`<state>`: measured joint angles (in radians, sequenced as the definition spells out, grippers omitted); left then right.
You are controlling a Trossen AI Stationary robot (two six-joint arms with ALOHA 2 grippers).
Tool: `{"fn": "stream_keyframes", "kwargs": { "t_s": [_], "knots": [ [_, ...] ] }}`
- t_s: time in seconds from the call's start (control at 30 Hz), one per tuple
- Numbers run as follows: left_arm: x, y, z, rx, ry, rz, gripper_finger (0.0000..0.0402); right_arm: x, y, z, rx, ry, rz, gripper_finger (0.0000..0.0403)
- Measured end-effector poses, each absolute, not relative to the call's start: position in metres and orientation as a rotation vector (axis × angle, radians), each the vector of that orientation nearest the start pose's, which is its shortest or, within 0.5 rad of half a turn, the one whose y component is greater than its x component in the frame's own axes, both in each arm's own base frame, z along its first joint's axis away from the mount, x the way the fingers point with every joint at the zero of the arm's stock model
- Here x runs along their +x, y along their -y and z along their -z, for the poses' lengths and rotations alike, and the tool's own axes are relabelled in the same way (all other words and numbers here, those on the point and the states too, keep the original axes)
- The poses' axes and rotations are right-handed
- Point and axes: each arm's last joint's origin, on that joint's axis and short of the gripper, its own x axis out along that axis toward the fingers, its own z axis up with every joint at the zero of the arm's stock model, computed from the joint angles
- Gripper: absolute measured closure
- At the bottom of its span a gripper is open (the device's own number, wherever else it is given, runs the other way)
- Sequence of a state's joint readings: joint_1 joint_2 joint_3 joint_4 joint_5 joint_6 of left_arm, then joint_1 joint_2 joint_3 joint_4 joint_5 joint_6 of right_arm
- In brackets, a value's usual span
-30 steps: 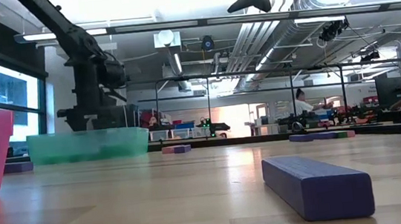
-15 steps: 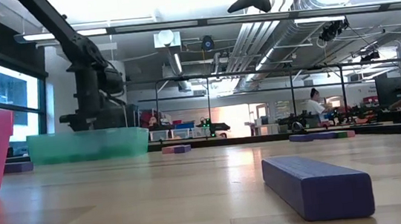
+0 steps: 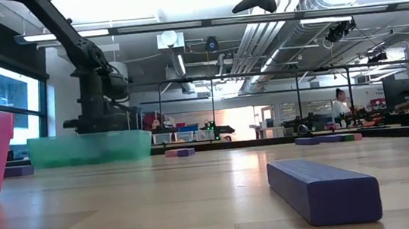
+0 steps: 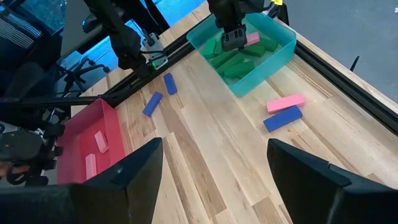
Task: Sort blocks
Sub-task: Put the pink block into the pink bin
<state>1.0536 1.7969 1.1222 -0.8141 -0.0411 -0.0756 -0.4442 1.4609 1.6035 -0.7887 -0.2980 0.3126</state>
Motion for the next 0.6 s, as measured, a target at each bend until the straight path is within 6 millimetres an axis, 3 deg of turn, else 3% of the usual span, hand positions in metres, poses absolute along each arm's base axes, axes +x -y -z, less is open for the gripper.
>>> {"fn": "stream_keyframes", "kwargs": {
  "t_s": [0.13,0.3,0.4,0.5,0.6],
  "knots": [
    [0.155,-0.274,-0.167,-0.794,-1.341,-0.910,0.0350,0.276,0.122,-0.403,0.537,-0.579,0.236,0.0141],
    [0.156,-0.277,-0.211,-0.729,-1.239,-0.936,0.0350,0.276,0.122,-0.403,0.531,-0.579,0.234,0.0141],
    [0.157,-0.268,-0.245,-0.688,-1.158,-0.938,0.0350,0.276,0.122,-0.403,0.526,-0.580,0.232,0.0141],
    [0.161,-0.235,-0.279,-0.673,-1.041,-0.806,0.0350,0.276,0.122,-0.403,0.501,-0.579,0.224,0.0141],
    [0.172,-0.176,-0.308,-0.606,-0.948,-0.587,0.0350,0.277,0.123,-0.405,0.471,-0.556,0.216,0.0141]
  ]
}}
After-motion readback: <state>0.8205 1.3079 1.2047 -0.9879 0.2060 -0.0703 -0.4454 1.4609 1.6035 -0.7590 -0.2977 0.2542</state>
